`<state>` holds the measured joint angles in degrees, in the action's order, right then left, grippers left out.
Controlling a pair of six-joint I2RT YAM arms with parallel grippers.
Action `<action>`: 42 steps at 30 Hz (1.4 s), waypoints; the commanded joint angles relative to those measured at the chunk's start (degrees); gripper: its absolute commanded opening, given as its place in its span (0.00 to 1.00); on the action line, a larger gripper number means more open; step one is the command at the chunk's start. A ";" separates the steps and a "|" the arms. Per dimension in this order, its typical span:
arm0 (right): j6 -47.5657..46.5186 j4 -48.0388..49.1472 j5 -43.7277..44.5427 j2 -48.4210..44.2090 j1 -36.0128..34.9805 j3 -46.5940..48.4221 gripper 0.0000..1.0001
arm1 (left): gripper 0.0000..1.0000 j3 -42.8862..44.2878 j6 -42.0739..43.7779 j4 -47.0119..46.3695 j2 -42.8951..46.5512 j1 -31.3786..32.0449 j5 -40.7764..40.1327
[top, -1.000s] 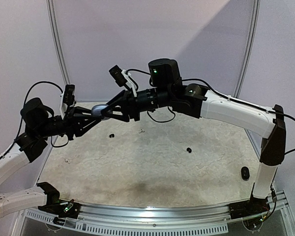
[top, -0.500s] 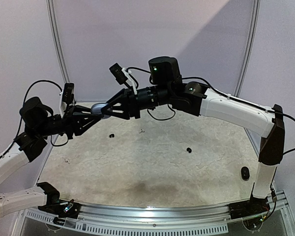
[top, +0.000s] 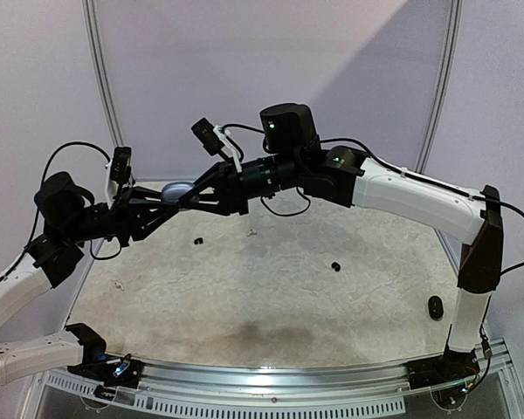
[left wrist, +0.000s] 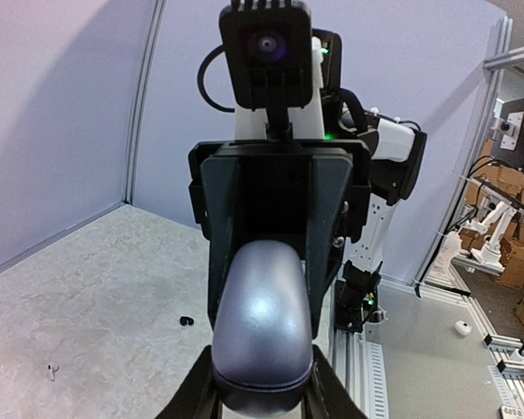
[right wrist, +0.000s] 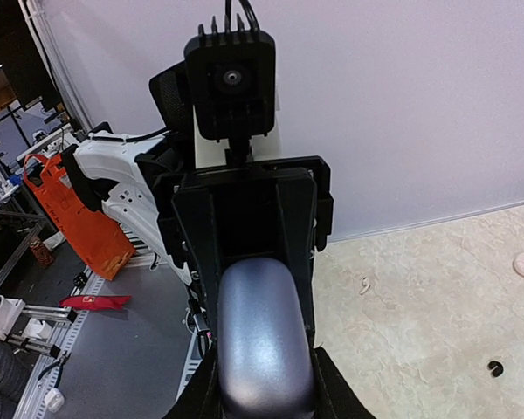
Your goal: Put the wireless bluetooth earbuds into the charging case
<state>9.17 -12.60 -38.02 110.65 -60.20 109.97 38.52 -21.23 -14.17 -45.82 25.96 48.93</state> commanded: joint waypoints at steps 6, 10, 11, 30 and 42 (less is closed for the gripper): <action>5.01 -1.27 6.36 -1.18 2.23 -2.86 0.00 | 0.98 2.10 10.54 12.65 0.33 0.51 -14.78; 10.34 -2.46 9.71 -2.04 7.01 -7.77 0.00 | 0.99 3.84 18.25 21.37 0.07 0.31 -22.03; 11.68 -3.02 10.63 -2.16 8.30 -9.43 0.00 | 0.99 4.41 19.83 23.17 -0.30 0.25 -24.33; 25.05 -16.08 -3.26 22.24 20.60 -12.65 0.00 | 0.99 28.59 38.23 53.75 -32.39 -9.50 -45.10; 21.87 -26.13 3.10 24.44 22.99 -7.09 0.84 | 0.99 55.92 39.64 66.60 -62.33 -18.02 -47.14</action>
<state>33.19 -32.21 -42.35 133.67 -37.71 99.83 86.56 18.46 45.12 -100.68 10.37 3.75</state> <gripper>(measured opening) 0.702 0.993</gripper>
